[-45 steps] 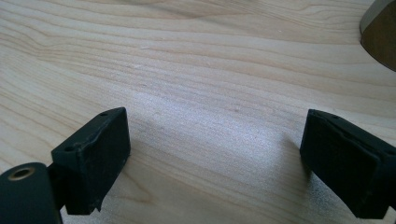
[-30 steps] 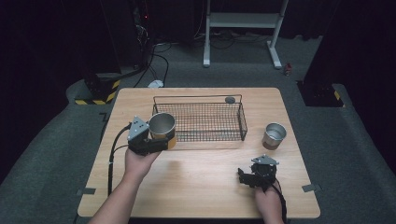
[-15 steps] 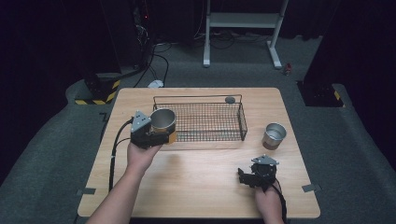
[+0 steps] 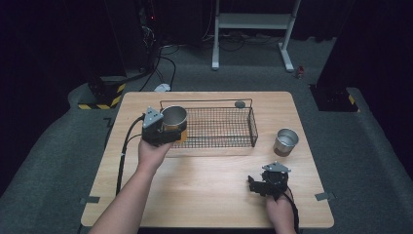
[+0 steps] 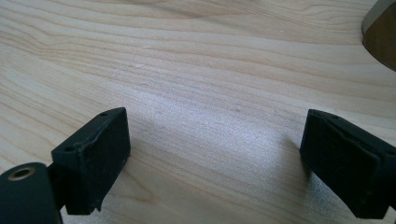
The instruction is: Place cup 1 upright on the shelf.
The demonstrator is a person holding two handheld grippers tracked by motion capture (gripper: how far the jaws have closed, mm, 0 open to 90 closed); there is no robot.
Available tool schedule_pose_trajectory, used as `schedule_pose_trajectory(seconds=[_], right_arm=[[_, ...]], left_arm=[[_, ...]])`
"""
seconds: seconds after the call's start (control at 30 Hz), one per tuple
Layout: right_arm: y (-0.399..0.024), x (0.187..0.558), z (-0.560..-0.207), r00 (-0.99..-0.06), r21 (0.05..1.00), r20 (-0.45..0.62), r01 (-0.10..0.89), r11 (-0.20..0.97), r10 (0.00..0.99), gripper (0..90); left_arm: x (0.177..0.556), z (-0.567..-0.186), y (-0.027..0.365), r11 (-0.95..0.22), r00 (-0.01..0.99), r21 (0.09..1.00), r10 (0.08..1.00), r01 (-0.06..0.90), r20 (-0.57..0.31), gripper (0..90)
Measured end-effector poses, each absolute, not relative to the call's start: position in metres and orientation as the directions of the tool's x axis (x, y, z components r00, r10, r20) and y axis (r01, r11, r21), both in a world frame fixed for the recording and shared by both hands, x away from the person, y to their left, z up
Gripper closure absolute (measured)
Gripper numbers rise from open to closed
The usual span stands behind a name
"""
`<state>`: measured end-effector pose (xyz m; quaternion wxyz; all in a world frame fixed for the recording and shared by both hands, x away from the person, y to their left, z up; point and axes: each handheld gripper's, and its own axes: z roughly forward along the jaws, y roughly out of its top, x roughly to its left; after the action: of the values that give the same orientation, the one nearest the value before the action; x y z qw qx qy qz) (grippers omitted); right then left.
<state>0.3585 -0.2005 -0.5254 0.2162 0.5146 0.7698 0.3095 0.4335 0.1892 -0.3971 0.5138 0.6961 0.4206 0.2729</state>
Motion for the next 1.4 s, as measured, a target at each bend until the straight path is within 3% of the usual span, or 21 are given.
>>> schedule_pose_trajectory(seconds=[0.97,1.4], right_arm=[[-0.2,0.358,-0.525,-0.381,0.699,-0.015,0.657,0.282,0.925,8.6],[-0.2,0.358,-0.525,-0.385,0.697,-0.013,0.658,0.285,0.923,8.6]], left_arm=[[0.485,-0.418,0.171,-0.107,0.42,0.931,0.906,0.348,-0.053,13.9],[0.499,-0.448,0.164,-0.11,0.365,0.881,0.928,0.46,-0.074,13.9]])
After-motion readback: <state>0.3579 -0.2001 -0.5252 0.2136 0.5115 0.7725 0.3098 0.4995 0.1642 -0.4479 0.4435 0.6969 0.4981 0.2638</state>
